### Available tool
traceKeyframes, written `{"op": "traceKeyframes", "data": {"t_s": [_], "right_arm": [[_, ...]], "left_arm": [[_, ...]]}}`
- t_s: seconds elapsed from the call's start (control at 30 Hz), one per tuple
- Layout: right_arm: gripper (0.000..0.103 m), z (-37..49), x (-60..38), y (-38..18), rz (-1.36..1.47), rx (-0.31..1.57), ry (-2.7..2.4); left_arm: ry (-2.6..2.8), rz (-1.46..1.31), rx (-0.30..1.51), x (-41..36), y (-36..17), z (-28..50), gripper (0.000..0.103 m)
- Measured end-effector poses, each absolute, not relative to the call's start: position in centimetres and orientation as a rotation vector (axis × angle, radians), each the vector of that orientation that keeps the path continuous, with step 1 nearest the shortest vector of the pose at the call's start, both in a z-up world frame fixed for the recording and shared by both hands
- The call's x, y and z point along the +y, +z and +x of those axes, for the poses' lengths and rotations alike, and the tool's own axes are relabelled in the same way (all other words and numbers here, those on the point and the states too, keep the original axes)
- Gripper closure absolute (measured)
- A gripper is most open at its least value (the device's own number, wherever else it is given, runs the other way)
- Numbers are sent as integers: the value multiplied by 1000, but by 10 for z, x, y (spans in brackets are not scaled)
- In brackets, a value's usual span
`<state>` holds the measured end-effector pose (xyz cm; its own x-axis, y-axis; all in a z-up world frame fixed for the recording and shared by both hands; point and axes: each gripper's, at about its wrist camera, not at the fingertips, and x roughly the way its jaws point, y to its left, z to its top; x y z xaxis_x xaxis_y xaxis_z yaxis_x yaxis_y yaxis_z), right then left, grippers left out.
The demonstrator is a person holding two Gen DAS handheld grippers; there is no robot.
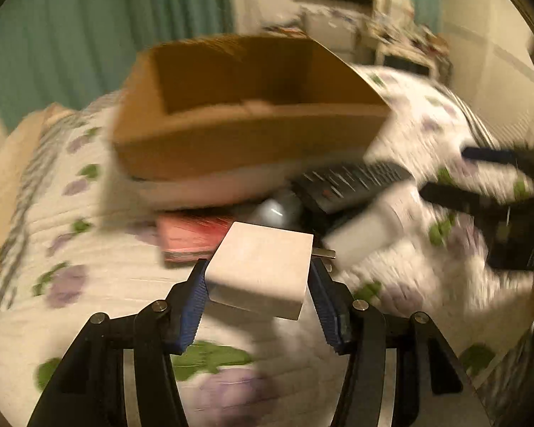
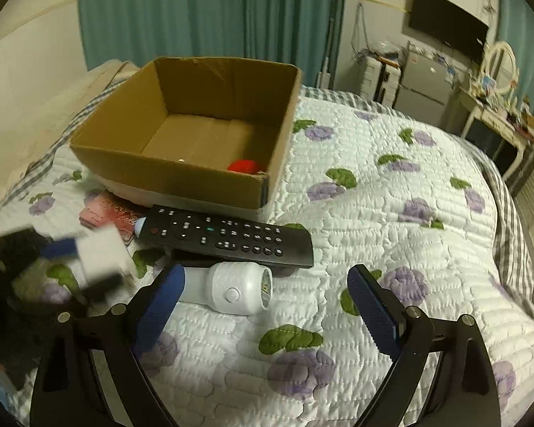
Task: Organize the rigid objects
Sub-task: 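Grasp the second white charger with the left tool while the right tool grasps the black remote, then lower the charger and remote into the cardboard box and open both tools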
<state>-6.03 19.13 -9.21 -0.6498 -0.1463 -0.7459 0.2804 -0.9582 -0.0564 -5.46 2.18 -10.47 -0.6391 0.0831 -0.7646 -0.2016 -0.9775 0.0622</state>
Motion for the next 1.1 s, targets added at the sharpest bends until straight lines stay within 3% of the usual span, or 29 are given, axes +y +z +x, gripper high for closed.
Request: {"op": "traceKeyframes", "data": {"t_s": [0.3,0.63,0.7,0.73,0.77,0.87,1.1], "right_arm": [[11,-74,143,-119,1151,515,-2574],[31,-91,105,-144,1105,738,-2574],[42,-91,99,-144,1080,762,-2581],[54,-89,96,-144,1060,782,-2586],[60,-88,95,-144,1047,807,-2598],[67,-80,95,-137,991,809,-2625],[83,-63,124,-87,896,620,-2710]], "left_arm": [[2945,-1218,6,-26,-79,-63,47],[2927,-1270,-62,-33,-92,-67,47],[2926,-1271,-60,-34,-92,-68,47],[2926,-1270,-59,-34,-92,-67,47],[2925,-1269,-56,-33,-92,-67,47],[2925,-1260,-50,-33,-92,-66,47],[2920,-1212,-36,-24,-81,-59,47]]}}
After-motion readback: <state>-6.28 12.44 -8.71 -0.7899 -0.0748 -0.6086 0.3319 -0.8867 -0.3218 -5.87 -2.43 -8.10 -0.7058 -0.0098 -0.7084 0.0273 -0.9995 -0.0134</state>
